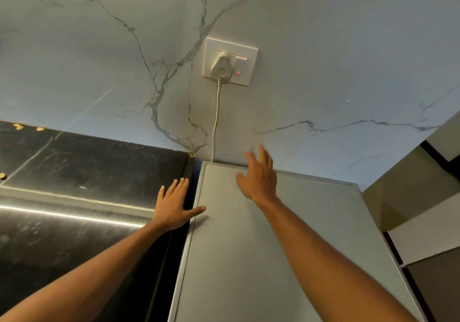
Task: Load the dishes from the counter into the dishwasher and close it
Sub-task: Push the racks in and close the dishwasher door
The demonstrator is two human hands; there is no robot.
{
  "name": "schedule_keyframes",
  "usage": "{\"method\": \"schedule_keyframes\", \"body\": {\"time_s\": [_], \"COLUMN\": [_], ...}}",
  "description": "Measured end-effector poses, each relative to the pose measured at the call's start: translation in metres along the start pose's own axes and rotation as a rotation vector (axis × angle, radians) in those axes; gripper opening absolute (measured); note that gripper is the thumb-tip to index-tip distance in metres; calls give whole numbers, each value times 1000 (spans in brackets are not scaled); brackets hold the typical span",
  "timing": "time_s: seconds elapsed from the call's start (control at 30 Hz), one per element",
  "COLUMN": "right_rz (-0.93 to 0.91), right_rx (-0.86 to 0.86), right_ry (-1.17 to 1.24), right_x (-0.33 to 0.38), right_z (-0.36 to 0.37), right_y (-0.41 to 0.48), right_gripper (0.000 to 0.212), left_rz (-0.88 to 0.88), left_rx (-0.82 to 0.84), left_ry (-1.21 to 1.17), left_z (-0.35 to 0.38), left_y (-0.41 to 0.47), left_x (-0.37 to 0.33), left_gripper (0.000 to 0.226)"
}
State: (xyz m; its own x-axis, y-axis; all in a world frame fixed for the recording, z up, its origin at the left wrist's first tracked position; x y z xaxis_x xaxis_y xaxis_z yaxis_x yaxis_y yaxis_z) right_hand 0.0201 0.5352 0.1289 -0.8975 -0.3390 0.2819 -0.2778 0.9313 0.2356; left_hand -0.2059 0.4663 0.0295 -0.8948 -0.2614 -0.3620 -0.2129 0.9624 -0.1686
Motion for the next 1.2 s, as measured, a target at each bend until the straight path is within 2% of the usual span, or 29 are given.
{"method": "schedule_keyframes", "body": {"time_s": [0.13,0.17,0.2,0.33,0.43,0.5,0.7,0.8,0.93,1.07,1.2], "right_rz": [82,67,77,87,50,16,-160,-222,-239,-255,-364], "right_rx": [177,195,274,157,146,166,197,151,150,302,392], "right_ry": [107,100,91,74,103,121,168,140,57,27,26], "right_x": [9,5,21,27,44,52,47,38,33,28,10], "right_z": [41,49,56,61,63,64,54,48,43,28,23], "right_y": [-116,-121,-172,-207,-258,-293,-387,-421,-447,-432,-414], "right_gripper": [47,45,43,37,35,36,44,49,51,43,52], "left_rz": [150,195,219,221,231,210,219,206,259,234,222], "left_rx": [-75,-94,-34,-86,-18,11,-148,-197,-177,-105,-148], "left_ry": [22,27,63,-74,-186,-245,-259,-183,64,217,234], "left_z": [26,24,32,30,47,66,97,107,108,96,106], "left_y": [-77,-76,-122,-148,-214,-262,-374,-413,-431,-430,-430], "left_x": [26,22,37,24,33,42,54,54,55,49,47], "left_gripper": [118,112,106,81,65,60,52,59,76,90,103]}}
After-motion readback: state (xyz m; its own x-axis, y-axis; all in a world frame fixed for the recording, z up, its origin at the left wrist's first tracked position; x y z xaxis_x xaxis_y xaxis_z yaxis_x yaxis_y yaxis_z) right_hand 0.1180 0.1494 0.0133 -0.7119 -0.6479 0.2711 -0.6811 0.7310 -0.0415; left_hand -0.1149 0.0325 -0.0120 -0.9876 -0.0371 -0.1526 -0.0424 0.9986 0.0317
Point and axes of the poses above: each hand's wrist, its own y-axis towards the middle knuckle, its own z-axis out of the palm, x = y × z, the point moved 1 cm from there along y, towards the middle knuckle, and after that the axes turned 11 degrees about -z, right-handed, at the moved point
